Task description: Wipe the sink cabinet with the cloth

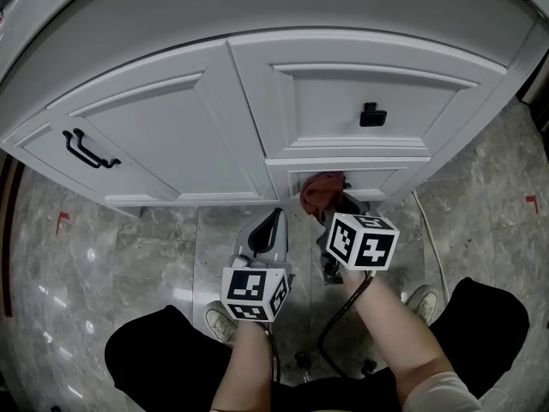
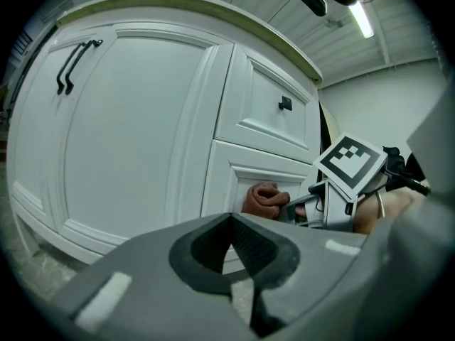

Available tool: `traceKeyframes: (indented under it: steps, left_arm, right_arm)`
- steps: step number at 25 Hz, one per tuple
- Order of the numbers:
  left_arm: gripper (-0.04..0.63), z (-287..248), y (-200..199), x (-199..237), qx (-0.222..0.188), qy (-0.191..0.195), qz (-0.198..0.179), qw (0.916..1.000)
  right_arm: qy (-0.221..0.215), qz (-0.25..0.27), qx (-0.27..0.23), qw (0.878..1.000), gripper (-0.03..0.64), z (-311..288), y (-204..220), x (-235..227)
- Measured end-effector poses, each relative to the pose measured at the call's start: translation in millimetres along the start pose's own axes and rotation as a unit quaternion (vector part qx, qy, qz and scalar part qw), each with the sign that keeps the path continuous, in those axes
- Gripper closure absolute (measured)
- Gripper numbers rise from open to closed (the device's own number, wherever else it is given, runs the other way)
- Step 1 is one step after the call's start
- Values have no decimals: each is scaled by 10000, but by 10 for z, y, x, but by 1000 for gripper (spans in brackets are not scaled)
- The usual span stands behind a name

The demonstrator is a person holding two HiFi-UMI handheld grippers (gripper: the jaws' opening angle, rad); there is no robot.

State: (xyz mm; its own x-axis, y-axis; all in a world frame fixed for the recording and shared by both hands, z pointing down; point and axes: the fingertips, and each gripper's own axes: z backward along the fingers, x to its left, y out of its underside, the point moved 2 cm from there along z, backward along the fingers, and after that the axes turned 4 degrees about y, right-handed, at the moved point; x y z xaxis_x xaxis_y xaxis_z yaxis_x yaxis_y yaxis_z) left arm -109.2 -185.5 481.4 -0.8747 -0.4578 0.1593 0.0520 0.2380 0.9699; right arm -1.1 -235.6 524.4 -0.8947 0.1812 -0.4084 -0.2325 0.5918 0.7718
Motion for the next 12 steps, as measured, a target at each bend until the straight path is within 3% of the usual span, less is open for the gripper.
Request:
traceKeyframes:
  steps: [12]
  left_arm:
    - [595, -189, 57, -413, 75, 354, -68, 9993]
  right_arm:
    - [88, -49, -319, 9994, 538, 412, -136, -275]
